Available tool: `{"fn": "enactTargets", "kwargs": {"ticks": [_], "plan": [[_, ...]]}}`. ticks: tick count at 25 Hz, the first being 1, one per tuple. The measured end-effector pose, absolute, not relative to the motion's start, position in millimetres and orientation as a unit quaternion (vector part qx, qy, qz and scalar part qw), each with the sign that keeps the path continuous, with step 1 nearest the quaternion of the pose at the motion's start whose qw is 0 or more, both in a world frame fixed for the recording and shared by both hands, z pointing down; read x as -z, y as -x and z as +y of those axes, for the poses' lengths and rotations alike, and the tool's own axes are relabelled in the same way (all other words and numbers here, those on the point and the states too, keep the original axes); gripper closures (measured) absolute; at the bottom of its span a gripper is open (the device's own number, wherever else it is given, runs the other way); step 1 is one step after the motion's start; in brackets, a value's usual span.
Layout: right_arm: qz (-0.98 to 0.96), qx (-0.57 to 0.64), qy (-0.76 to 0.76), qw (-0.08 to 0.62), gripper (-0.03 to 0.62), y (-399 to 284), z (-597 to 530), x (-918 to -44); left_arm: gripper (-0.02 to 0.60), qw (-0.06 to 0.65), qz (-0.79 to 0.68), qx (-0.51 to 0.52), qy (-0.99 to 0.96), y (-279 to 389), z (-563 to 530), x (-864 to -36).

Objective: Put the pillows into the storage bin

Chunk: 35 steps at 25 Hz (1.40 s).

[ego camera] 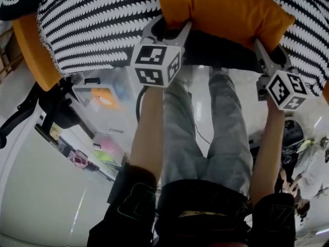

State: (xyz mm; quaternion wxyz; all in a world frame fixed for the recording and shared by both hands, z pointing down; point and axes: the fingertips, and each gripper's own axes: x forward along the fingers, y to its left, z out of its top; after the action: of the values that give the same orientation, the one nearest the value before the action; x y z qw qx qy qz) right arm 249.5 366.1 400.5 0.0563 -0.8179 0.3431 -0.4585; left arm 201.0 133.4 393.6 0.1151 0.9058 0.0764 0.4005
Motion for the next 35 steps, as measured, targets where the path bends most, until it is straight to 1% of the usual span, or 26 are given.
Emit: {"fn": "enactTargets", "kwargs": {"ticks": [7,13,20,24,29,35], "plan": [[0.451,0.466,0.761,-0.004,0.364,-210,284,-397,0.345,0.166,-0.045,-0.394,-0.903,-101,73,-388],[0.536,0.461,0.705,-0.063,0.364,-149,196,-394,0.345,0.216,-0.147,-0.368,-0.892,8,17,-387],[0.626,0.439,0.628,-0.144,0.364,-51,128,-390,0.344,0.286,-0.265,-0.327,-0.861,150,0,-392],[0.646,0.442,0.599,-0.168,0.364,11,93,-387,0.342,0.314,-0.300,-0.320,-0.842,224,-14,-390],[0.680,0.454,0.542,-0.192,0.364,109,45,-389,0.337,0.338,-0.349,-0.318,-0.814,334,-37,-388],[0.737,0.435,0.460,-0.235,0.361,218,-6,-407,0.333,0.372,-0.436,-0.289,-0.767,455,-36,-405]]}}
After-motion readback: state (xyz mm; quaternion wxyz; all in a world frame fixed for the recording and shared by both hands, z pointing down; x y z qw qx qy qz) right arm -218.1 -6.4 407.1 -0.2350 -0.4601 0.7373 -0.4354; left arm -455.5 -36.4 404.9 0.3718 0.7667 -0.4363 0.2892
